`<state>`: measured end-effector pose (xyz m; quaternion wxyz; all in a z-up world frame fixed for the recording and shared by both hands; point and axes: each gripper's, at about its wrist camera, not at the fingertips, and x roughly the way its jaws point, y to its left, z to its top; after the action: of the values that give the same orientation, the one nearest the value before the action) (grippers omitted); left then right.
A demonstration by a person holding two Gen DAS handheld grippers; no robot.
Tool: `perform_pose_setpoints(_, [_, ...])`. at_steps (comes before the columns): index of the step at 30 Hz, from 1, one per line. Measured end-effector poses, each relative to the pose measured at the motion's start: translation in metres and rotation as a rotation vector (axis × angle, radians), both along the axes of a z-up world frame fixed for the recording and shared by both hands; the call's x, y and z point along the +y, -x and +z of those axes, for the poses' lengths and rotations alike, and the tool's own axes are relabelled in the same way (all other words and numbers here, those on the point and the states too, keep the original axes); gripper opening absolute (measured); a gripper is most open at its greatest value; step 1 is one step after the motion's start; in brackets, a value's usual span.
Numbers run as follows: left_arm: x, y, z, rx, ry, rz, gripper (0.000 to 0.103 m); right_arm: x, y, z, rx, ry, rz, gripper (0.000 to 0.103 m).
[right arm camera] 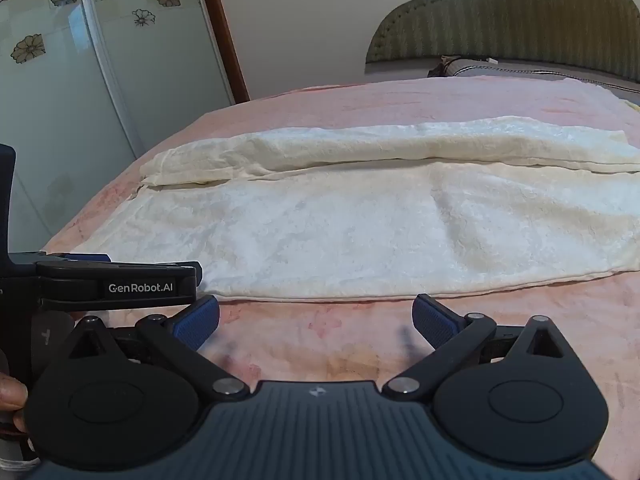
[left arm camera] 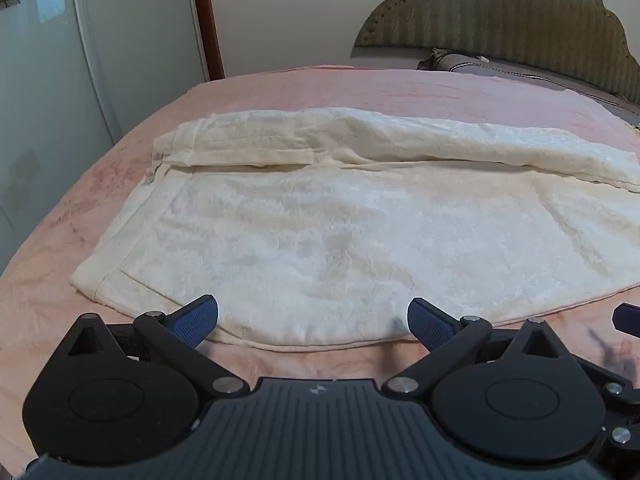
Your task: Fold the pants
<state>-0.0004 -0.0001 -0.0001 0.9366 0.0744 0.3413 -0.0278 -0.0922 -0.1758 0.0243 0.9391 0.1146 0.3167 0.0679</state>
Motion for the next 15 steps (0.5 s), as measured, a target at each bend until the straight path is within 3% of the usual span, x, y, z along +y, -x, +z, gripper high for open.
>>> perform_pose_setpoints(4, [0.001, 0.001, -0.008, 0.024, 0.003, -0.006, 0.103, -0.005, 0.012, -0.002, 0.028, -0.016, -0.015, 0.103])
perform_pose_setpoints(6, [0.003, 0.001, -0.011, 0.029, 0.023, -0.010, 0.102, -0.004, -0.006, -0.009, 0.095, 0.007, -0.031, 0.103])
perform_pose_setpoints(15, [0.007, 0.008, -0.027, 0.065, 0.024, -0.015, 0.103, -0.010, -0.002, -0.017, 0.090, -0.008, -0.088, 0.103])
